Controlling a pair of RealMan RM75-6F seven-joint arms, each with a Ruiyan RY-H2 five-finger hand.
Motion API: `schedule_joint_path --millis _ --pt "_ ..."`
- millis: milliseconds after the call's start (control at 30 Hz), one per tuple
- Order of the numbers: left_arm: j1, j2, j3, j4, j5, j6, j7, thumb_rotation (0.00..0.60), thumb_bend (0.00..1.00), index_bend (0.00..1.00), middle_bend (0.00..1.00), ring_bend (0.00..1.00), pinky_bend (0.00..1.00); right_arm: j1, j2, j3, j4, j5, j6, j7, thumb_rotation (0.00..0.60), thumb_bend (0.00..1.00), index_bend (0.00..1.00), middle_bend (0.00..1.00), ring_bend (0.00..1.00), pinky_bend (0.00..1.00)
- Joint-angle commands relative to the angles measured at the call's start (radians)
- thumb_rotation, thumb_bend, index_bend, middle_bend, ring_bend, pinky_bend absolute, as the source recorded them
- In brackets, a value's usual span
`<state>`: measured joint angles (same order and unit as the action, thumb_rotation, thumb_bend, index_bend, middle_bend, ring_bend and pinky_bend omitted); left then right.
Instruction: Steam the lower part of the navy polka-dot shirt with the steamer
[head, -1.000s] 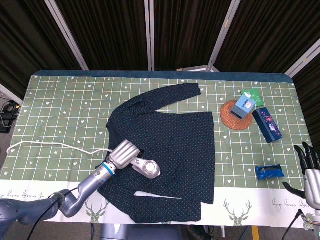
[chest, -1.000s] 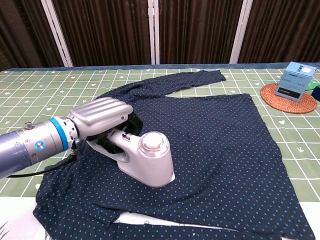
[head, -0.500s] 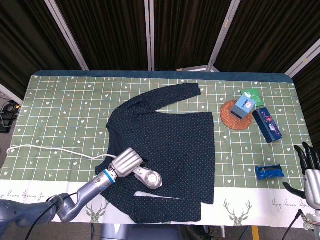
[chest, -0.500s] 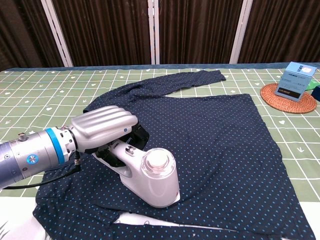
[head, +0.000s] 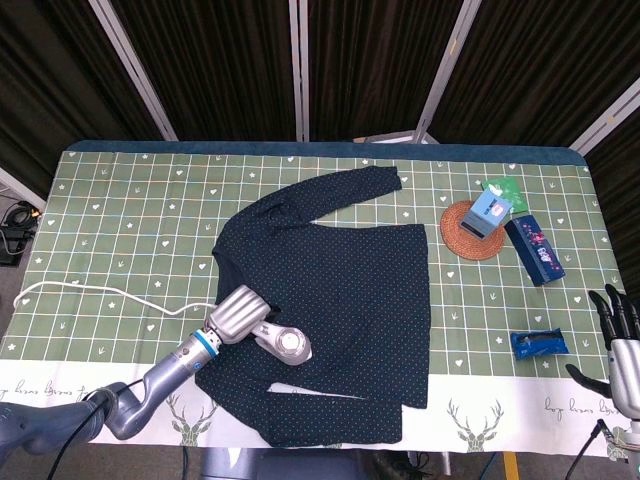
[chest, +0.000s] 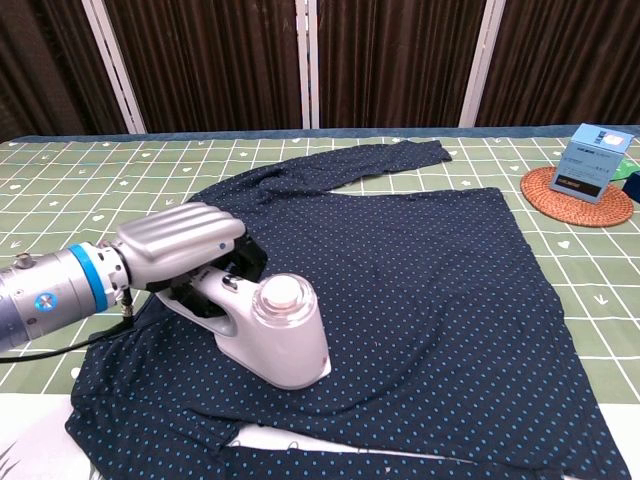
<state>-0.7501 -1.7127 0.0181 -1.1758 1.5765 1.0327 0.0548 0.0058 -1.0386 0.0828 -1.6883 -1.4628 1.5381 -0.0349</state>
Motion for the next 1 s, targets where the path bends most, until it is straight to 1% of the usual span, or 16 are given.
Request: schedule_joint_path --millis 33,333,500,1000 --pt "0.008 0.015 -0.003 0.007 -0.006 0.007 -0.012 0.6 0.57 0.94 0.86 0.78 1.0 0.001 -0.001 -0.001 0.0 -0.002 -0.001 -0.003 0.6 0.0 0.0 0.0 0.0 0.0" --pt "0.028 0.06 -0.003 0.023 -0.005 0.03 -0.038 0.6 0.57 0.94 0.86 0.78 1.0 0.001 -0.002 -0.003 -0.005 -0.007 0.001 -0.011 0.6 0.0 0.0 0.0 0.0 0.0" --pt "0.033 0.068 -0.001 0.025 -0.001 0.032 -0.046 0.6 0.57 0.94 0.86 0.78 1.0 0.001 -0.003 -0.003 -0.006 -0.008 0.001 -0.013 0.6 0.0 0.0 0.0 0.0 0.0" --pt "0.027 0.025 0.016 0.004 0.039 0.029 -0.036 0.6 0.57 0.94 0.86 0.78 1.0 0.0 0.001 -0.002 -0.006 -0.007 0.003 -0.004 0.6 0.0 0.0 0.0 0.0 0.0"
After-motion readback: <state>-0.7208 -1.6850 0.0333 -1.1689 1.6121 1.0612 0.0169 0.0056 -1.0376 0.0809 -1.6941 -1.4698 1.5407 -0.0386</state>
